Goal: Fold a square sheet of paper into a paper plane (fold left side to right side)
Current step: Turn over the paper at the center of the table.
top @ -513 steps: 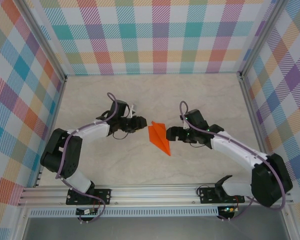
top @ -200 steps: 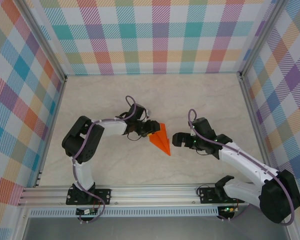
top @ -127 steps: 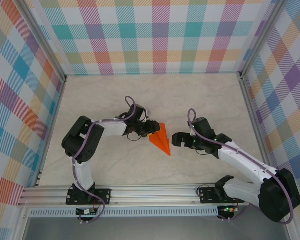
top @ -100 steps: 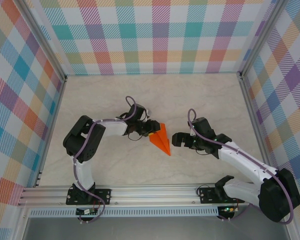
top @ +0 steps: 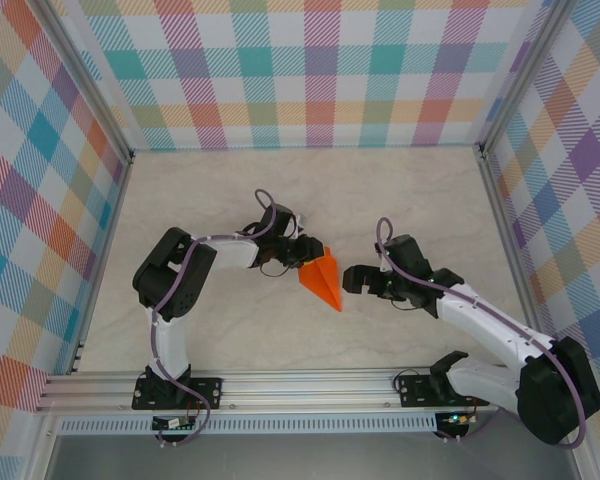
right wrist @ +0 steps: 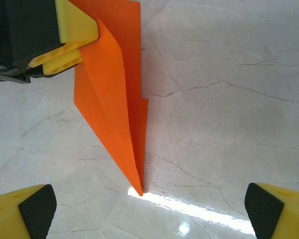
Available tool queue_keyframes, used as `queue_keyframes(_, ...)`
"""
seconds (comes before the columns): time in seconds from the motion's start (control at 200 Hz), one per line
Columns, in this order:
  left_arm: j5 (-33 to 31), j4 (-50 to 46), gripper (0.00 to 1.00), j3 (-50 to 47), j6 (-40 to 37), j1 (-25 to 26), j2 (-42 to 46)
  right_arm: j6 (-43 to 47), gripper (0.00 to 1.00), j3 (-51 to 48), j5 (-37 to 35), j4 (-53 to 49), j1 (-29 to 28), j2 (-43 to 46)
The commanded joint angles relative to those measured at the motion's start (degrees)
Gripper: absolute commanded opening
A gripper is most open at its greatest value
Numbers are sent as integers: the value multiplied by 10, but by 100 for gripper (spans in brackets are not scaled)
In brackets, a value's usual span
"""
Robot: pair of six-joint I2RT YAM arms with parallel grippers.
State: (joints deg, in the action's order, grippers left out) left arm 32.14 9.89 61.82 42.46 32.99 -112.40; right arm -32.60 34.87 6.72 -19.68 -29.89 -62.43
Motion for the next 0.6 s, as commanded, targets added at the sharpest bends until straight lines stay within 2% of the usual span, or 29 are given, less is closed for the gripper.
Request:
queue_keyframes(0.0, 10, 11, 23, 12, -4, 8, 11, -20, 100, -21, 82, 50, 32, 16)
queue_keyframes(0.11, 9, 7, 17, 12, -8, 7, 20, -32, 100, -39, 176, 94, 86, 21)
queue_keyframes(0.205, 8, 5, 12, 12, -10, 8, 34, -49, 100, -58, 285, 142, 142, 11)
queue_keyframes(0.275, 7, 1, 10, 15, -11, 8, 50, -77, 100, -81, 376, 214, 189, -9)
queue_keyframes(0.36, 2, -15, 7, 23, -19, 8, 76, -116, 100, -101, 456, 293, 241, -44)
queue_keyframes(0.465, -14, -48, 4, 38, -33, 7, 120, -112, 99, -85, 513, 310, 253, -84)
queue_keyframes(0.595, -35, -89, 3, 65, -53, 3, 175, -110, 100, -71, 542, 331, 253, -89)
